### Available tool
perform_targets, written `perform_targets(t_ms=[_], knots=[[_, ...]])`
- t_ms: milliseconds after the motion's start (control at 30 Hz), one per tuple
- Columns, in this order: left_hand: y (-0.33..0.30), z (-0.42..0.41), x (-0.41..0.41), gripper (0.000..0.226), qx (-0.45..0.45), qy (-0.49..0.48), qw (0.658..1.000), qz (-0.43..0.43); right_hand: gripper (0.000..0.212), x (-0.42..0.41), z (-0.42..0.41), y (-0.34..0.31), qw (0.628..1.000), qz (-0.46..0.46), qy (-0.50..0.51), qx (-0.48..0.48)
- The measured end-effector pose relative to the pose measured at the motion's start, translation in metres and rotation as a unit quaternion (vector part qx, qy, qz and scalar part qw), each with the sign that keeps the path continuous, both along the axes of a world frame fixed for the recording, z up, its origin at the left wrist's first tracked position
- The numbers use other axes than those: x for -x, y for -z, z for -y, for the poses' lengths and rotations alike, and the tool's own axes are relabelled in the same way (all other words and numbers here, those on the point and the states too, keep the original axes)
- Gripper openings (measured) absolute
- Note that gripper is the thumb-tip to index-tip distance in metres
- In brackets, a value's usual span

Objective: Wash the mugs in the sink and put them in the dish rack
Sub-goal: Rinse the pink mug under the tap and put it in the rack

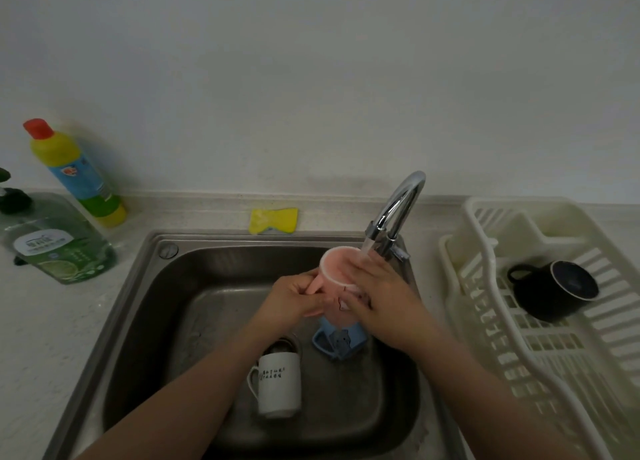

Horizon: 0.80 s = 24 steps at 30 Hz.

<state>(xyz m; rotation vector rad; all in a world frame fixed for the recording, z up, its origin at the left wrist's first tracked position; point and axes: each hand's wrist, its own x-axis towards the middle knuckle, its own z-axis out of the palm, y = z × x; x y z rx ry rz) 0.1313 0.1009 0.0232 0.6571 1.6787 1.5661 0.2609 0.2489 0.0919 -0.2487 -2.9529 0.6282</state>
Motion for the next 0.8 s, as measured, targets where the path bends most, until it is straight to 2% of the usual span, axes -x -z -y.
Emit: perform_targets(t_ms=[67, 167, 200, 267, 300, 433, 467, 567, 667, 800], knots=[[0.002, 0.002, 0.003, 0.012, 0.014, -0.010, 1.000, -0.019, 0.044, -0.008, -0.001, 0.006, 0.998, -0.031, -0.014, -0.047], [0.003, -0.002, 0.003, 0.007, 0.042, -0.018, 0.997, -0.064, 0.052, -0.002, -0.001, 0.005, 0.997, -0.029, 0.048, -0.050], [0.001, -0.004, 0.002, 0.008, 0.039, -0.016, 0.997, -0.071, 0.055, 0.003, 0.005, 0.004, 0.997, -0.024, 0.052, -0.048], [0.002, -0.007, 0.003, 0.032, 0.024, -0.019, 0.997, -0.068, 0.053, 0.006, 0.021, 0.004, 0.998, -0.022, 0.033, -0.044], [0.002, -0.008, 0.004, 0.034, 0.020, -0.022, 0.998, -0.059, 0.051, 0.004, 0.024, 0.002, 0.999, -0.026, 0.021, -0.042], [0.005, -0.006, 0.003, 0.012, 0.036, -0.041, 0.996, -0.072, 0.051, 0.000, 0.001, 0.003, 0.995, -0.014, 0.063, -0.074], [0.003, -0.008, 0.001, 0.013, 0.034, -0.039, 0.996, -0.075, 0.055, 0.006, 0.001, 0.003, 0.995, -0.004, 0.067, -0.067], [0.005, -0.011, 0.005, 0.039, 0.016, -0.045, 0.997, -0.061, 0.057, 0.012, 0.022, 0.003, 0.999, 0.000, 0.038, -0.021], [0.011, -0.008, 0.010, 0.015, 0.014, -0.053, 0.997, -0.055, 0.053, -0.002, 0.013, 0.004, 0.998, -0.019, 0.028, -0.050], [0.006, -0.014, 0.003, 0.024, 0.022, -0.046, 0.997, -0.066, 0.065, 0.011, 0.002, 0.005, 0.996, 0.012, 0.070, -0.061]])
